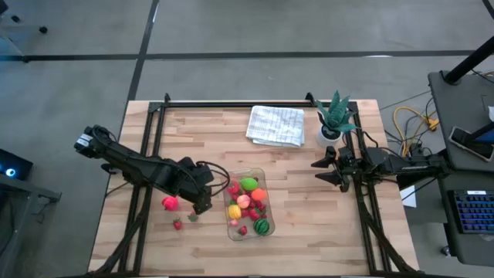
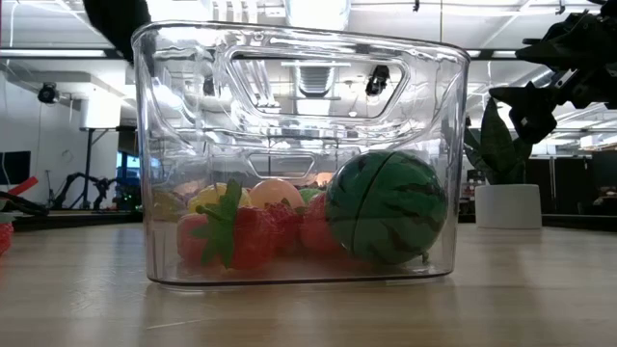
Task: Pick and placing Produce into tupperware
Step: Put the orange tomato into the transparent bin
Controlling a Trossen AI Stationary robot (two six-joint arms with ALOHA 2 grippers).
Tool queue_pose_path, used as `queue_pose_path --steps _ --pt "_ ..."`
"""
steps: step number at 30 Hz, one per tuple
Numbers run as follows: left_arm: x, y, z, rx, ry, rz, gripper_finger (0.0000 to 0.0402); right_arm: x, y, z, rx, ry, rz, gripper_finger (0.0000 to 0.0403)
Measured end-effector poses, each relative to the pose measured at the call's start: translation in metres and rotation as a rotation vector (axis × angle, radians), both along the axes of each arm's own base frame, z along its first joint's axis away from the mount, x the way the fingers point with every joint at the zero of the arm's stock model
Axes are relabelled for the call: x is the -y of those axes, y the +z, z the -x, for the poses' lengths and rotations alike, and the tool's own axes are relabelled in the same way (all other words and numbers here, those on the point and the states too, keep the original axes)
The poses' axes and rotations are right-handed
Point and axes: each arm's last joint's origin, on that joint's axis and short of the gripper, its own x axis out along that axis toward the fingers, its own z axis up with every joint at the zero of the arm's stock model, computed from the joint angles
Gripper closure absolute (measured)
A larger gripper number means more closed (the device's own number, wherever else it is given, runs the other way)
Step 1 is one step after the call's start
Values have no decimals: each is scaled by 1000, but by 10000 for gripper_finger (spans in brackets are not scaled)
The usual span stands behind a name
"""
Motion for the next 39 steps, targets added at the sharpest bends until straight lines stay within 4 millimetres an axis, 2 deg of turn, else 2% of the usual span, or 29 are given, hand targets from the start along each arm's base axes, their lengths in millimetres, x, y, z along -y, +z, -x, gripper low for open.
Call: queue_pose_path --steps 2,4,8,14,28,35,39 --pt "-2 -3 6 -68 -3 -21 57 0 0 0 0 0 0 161" --pt "-5 -10 17 -207 6 -10 55 0 0 0 0 0 0 161" --pt "-8 -25 37 -470 59 122 62 0 0 0 0 0 0 161" --pt "-9 -57 54 -620 187 303 83 0 0 0 0 0 0 161" --pt "-15 -124 67 -636 236 375 87 0 0 0 0 0 0 161" --pt "-20 -143 78 -677 277 328 87 0 0 0 0 0 0 161" --pt "-20 -152 77 -634 264 354 87 0 0 0 0 0 0 161"
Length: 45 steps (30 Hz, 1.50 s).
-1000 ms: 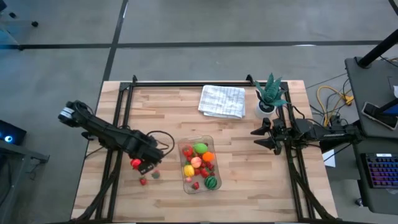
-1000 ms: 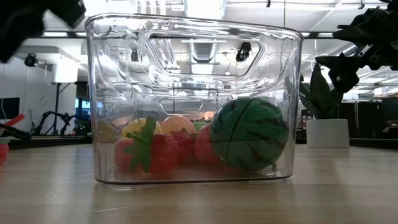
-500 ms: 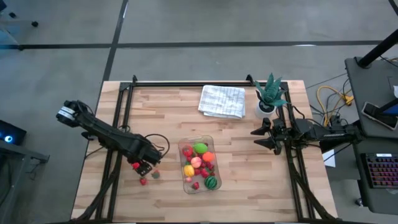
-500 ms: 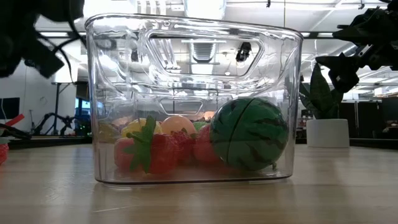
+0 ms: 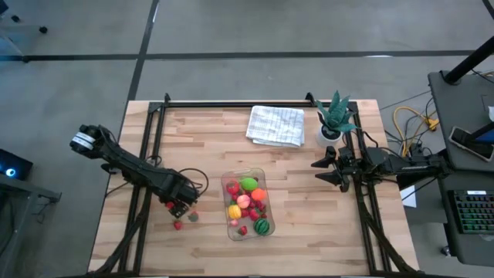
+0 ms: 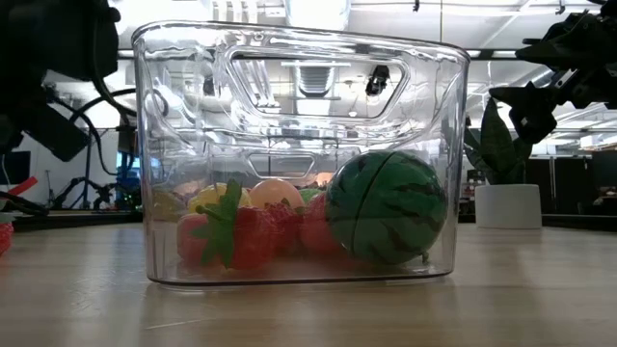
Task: Pick and placing Produce into tupperware
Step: Put the orange tomato into the transparent bin
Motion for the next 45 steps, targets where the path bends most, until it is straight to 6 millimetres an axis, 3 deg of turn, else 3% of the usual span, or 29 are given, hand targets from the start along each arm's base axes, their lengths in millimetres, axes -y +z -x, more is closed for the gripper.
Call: queue_pose_path --steps 8,23,31,37,45 --pt "-2 -14 2 37 6 16 87 0 0 0 0 0 0 161" --pt "-4 -16 1 79 -12 -58 88 0 0 0 0 0 0 161" --pt "-4 -14 0 75 -12 -49 132 0 0 0 0 0 0 161" --pt "5 18 -23 230 -54 -12 140 0 0 0 0 0 0 161" --pt "14 107 -70 735 -270 -202 134 0 0 0 0 0 0 161"
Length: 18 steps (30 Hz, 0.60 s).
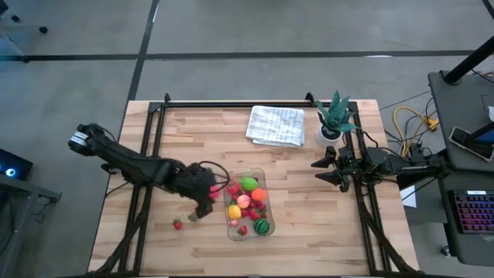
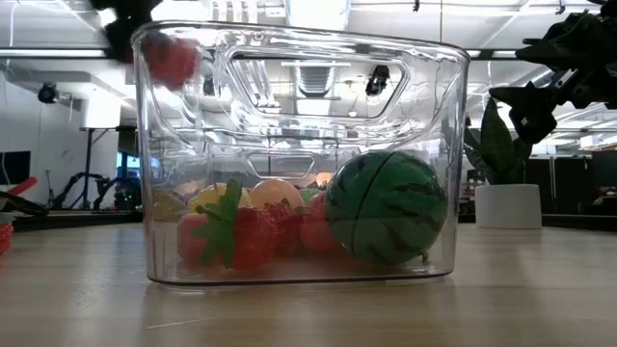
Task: Pick and placing Produce into tupperware
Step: Put the orange tomato into the transparent bin
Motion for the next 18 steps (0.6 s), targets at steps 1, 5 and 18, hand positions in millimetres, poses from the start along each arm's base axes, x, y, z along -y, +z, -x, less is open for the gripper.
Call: queue_pose_path --steps 1,5,18 --pt "2 10 -7 85 -47 -33 134 0 0 0 0 0 0 161" --pt "5 33 -31 371 -197 -125 134 0 0 0 0 0 0 161" --pt "12 -15 -96 268 -92 52 133 0 0 0 1 0 0 161"
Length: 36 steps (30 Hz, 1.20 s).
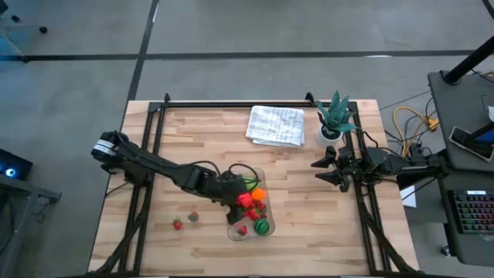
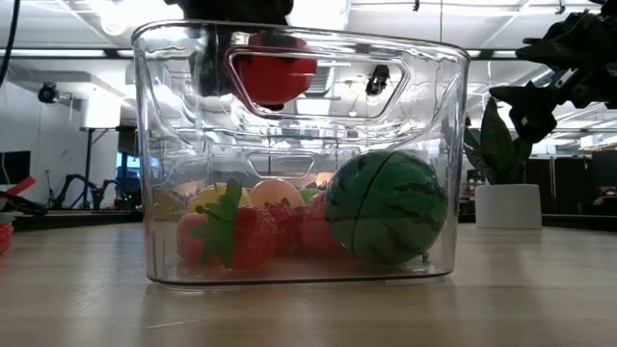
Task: Pick and placing Produce into tupperware
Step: Put the orange tomato into the transparent bin, then put the red strawberry into the transparent bin
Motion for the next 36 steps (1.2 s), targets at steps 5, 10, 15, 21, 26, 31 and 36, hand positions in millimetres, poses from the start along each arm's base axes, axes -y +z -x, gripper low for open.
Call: queue_pose_path --steps 5,10,15,21,26,31,36 --pt "-3 5 0 -2 19 11 120 0 0 0 -1 0 0 161" --pt "-4 11 5 -5 54 45 68 0 0 0 -1 0 0 161" --pt "-7 15 16 -60 26 50 28 0 0 0 -1 0 0 161" --pt "-17 24 76 -442 38 13 29 0 0 0 -1 0 0 161" --pt "-22 8 119 -791 301 38 48 0 0 0 -2 0 0 161" --pt "-10 -14 110 -700 303 166 70 0 0 0 -1 0 0 161" --pt "9 -37 104 -671 145 122 77 0 0 0 -1 0 0 161"
